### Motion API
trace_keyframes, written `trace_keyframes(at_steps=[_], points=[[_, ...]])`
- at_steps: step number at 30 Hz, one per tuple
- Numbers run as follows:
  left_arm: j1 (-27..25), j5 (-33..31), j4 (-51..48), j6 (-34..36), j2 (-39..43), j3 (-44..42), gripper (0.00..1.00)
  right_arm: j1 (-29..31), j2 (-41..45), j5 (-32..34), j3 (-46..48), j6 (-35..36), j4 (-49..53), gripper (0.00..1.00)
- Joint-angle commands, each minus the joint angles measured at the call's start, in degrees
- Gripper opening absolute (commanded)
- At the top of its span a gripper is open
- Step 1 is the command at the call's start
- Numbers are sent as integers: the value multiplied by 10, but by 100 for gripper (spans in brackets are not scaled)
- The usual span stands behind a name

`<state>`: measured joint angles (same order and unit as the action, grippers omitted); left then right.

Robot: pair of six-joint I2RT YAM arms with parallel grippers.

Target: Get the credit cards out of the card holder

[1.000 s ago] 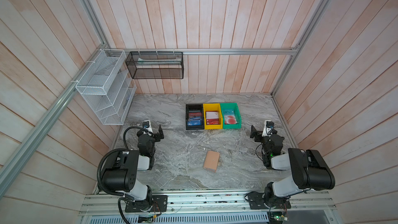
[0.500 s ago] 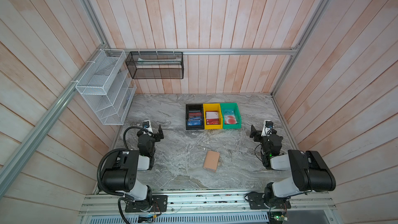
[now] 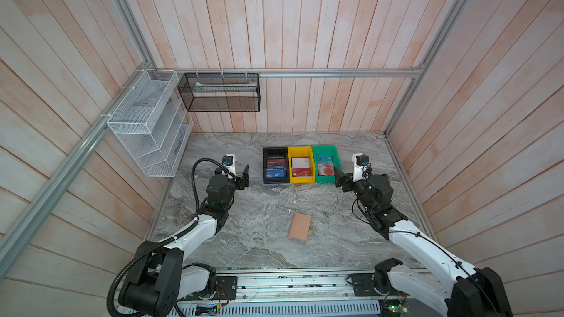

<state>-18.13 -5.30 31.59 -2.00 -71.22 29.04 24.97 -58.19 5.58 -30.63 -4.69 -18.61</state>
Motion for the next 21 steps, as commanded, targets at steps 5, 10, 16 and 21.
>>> trace_keyframes(at_steps=[5,10,16,21], points=[[-124,-65,-63,-107,10,-32,75,89,-28,14,-19,-123,236,75],[-193,-92,-89,-174,-23,-31,72,125,-79,11,-28,-132,268,59],[-233,-95,-100,-267,-54,-35,70,130,-119,-16,-32,-132,286,53],[-257,-56,-119,-318,-94,-24,66,132,-141,-37,-31,-149,311,48]])
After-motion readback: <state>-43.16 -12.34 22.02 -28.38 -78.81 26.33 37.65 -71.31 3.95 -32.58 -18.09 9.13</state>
